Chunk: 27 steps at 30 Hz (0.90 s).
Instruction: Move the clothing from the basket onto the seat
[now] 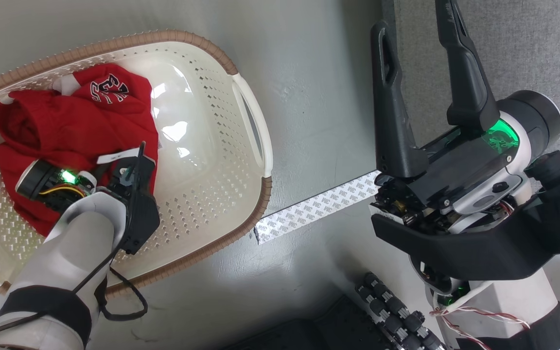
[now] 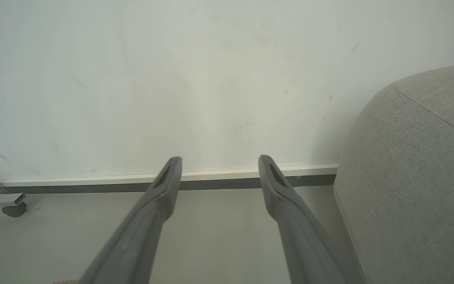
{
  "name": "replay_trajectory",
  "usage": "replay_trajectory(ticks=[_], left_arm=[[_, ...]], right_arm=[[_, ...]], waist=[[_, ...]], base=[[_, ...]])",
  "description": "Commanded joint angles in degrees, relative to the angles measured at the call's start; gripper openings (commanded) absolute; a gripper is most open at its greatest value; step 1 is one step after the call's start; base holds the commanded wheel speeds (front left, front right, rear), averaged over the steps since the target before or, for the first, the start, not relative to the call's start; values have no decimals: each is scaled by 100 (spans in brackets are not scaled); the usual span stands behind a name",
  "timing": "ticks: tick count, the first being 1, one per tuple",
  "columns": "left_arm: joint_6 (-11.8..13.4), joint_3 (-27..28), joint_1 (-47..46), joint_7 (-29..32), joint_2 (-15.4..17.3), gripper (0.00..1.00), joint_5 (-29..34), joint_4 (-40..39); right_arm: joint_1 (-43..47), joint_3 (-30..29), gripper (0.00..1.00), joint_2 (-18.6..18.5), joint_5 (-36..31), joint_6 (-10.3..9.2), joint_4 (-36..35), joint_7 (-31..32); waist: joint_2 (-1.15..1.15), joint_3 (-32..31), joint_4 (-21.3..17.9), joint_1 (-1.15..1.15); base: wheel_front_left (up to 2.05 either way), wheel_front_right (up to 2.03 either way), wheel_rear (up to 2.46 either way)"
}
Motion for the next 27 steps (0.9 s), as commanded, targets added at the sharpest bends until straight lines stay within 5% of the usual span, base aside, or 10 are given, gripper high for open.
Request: replay_trajectory(ticks=[1, 2, 3, 15, 27], left_arm=[[18, -12, -6, -17, 26, 32, 8, 48], [17, -27, -10, -28, 23, 3, -2, 51], [8, -39, -14, -35, 21, 0, -14, 57], [86, -22, -47, -488, 30, 0, -267, -31], [177, 130, 1369, -571, 67, 0, -812, -1441]], right_arm=[[53, -14, 100, -8, -34, 3, 1, -9], [65, -21, 100, -11, -34, 3, 1, -9], [74, -24, 100, -15, -36, 3, 3, -9], [-63, -99, 100, -33, 20, 3, 105, -9], [521, -226, 100, -214, 95, 3, 706, -9]], waist=[[0, -1, 3, 0], [0, -1, 8, 0], [0, -2, 10, 0], [0, -167, 98, 0], [0, -1745, 504, 0]], base=[[0, 0, 0], [0, 0, 0], [0, 0, 0], [0, 0, 0], [0, 0, 0]])
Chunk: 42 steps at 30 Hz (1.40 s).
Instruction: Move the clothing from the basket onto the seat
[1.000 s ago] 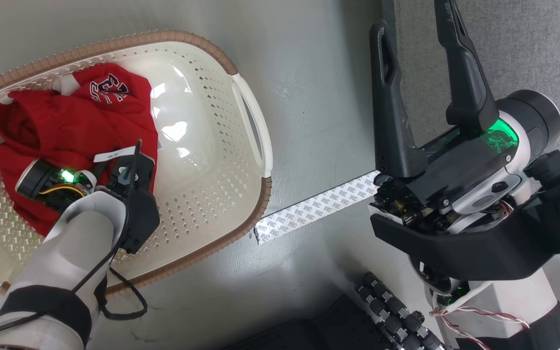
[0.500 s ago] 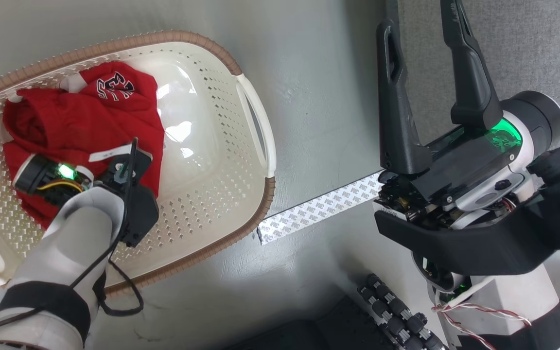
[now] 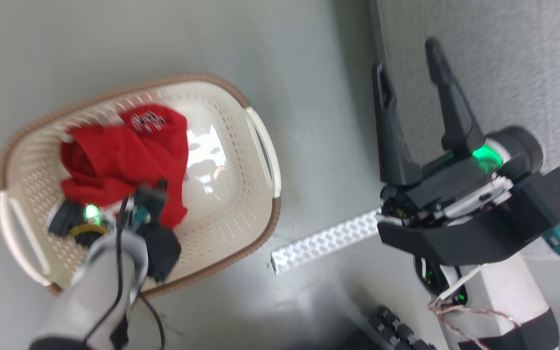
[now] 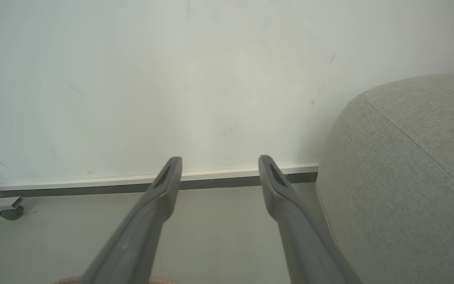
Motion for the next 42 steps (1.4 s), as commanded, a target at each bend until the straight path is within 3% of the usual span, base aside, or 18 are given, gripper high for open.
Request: replay_trajectory(ticks=[1, 11, 26, 35, 42], left_arm=[[43, 51, 403, -21, 60, 0, -148, -222], [189, 312, 1857, -24, 105, 0, -574, -1459], [405, 766, 3054, -24, 297, 0, -673, -3537], [404, 925, 3282, -24, 493, 0, -544, -4726], [360, 841, 3047, -24, 540, 0, -378, -5303]], right_arm=[[189, -27, 100, -52, 20, 3, 78, -10], [968, -78, 100, -193, 64, 3, 492, -9], [1799, 31, 100, -461, 245, 3, 1110, -9], [2125, 303, 100, -536, 363, 3, 1433, -9], [2147, 560, 100, -582, 305, 3, 1437, -9]], waist=[[0, -961, 293, 0], [0, -2459, 473, 0], [0, -3990, 556, 0], [0, -4704, 380, 0], [0, -4915, 216, 0]], base=[[0, 0, 0], [0, 0, 0], [0, 0, 0], [0, 0, 0], [0, 0, 0]])
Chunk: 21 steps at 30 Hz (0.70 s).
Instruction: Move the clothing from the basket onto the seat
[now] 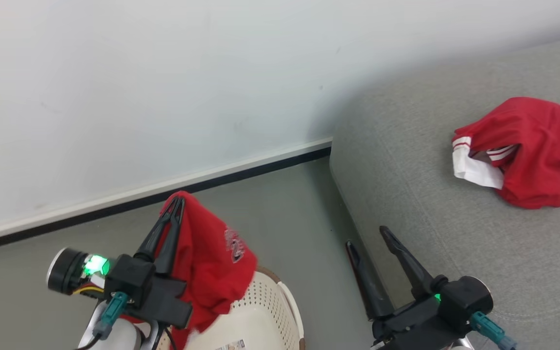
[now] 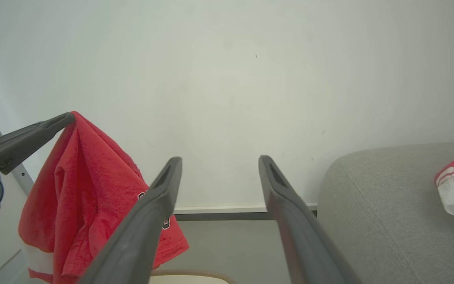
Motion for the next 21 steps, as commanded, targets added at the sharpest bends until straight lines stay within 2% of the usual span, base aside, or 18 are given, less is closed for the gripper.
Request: replay_trajectory(ticks=[1, 12, 21], left_arm=[[-3, -18, -76, -24, 25, 0, 80, -83], [-254, -516, -467, -24, -50, 0, 294, -748], [-615, -1006, -802, -24, -248, 0, 307, -566]], right_arm=[[17, 74, 100, -45, -53, 3, -36, -9], [-570, 670, 100, -393, -316, 3, -148, -9], [-1019, 1016, 100, -380, -297, 3, -27, -9]], waist=[[1, -160, -150, 1], [1, -208, -391, 1], [1, -215, -505, 1]], base=[[0, 0, 0], [0, 0, 0], [0, 0, 0]])
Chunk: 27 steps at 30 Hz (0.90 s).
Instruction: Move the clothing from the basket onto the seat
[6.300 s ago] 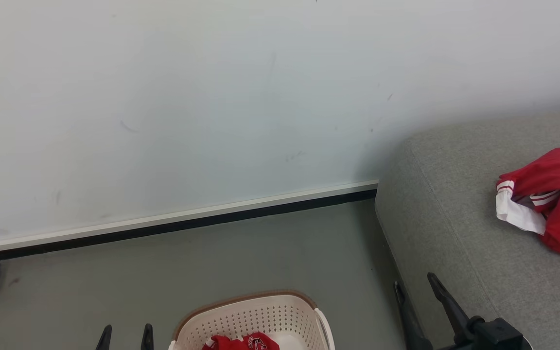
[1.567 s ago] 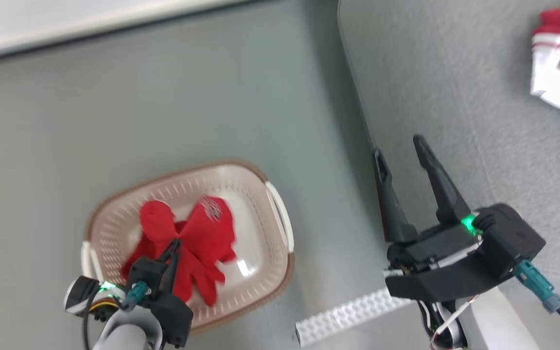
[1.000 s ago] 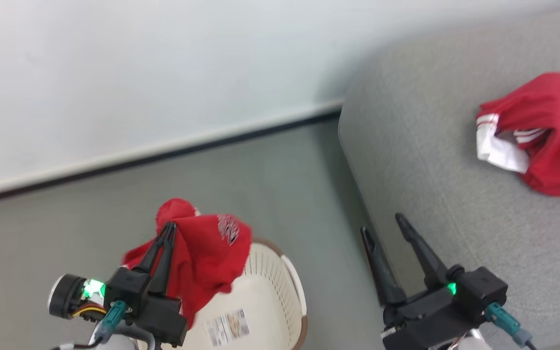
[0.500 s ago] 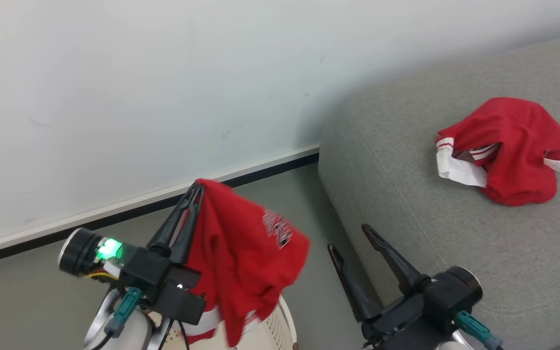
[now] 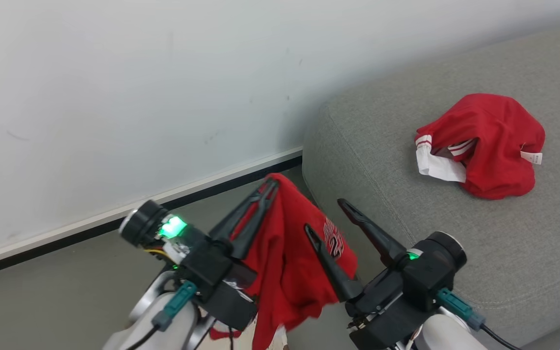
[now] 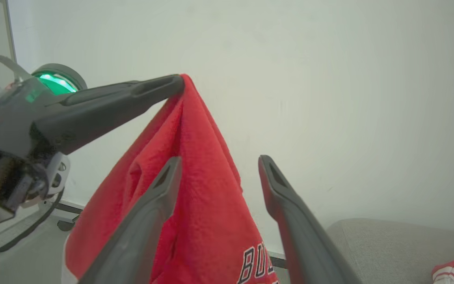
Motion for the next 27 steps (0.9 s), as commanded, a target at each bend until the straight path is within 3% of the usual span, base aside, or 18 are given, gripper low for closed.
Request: replay_trajectory(ticks=[1, 13, 14, 15, 16, 17, 27], left_arm=[[-19, -25, -51, -24, -16, 0, 46, 10], [-161, -553, -395, -24, -226, 0, 169, -55], [-159, -571, -388, -24, -228, 0, 173, -67], [-153, -586, -391, -24, -227, 0, 170, -71], [-161, -602, -396, -24, -218, 0, 167, -47], [-164, -614, -401, -24, -215, 0, 155, -27], [-242, -667, -328, 165, -193, 0, -51, 267]], right_arm=[[-43, 41, 100, 29, 43, 3, 12, -9], [-3, 105, 100, 63, 89, 3, 469, -9], [1, 107, 89, 61, 76, 3, 472, -9], [5, 104, 55, 60, 70, 3, 472, -9], [11, 109, 36, 55, 63, 3, 473, -9], [20, 128, 0, 48, 67, 3, 478, -9], [51, 101, 0, 27, 240, 3, 505, -9]], waist=[[0, -5, -14, 0], [0, -34, -60, 0], [0, -35, -62, 0], [0, -36, -64, 0], [0, -38, -65, 0], [0, -39, -68, 0], [0, -34, -68, 0]], base=[[0, 0, 0], [0, 0, 0], [0, 0, 0], [0, 0, 0], [0, 0, 0], [0, 0, 0], [0, 0, 0]])
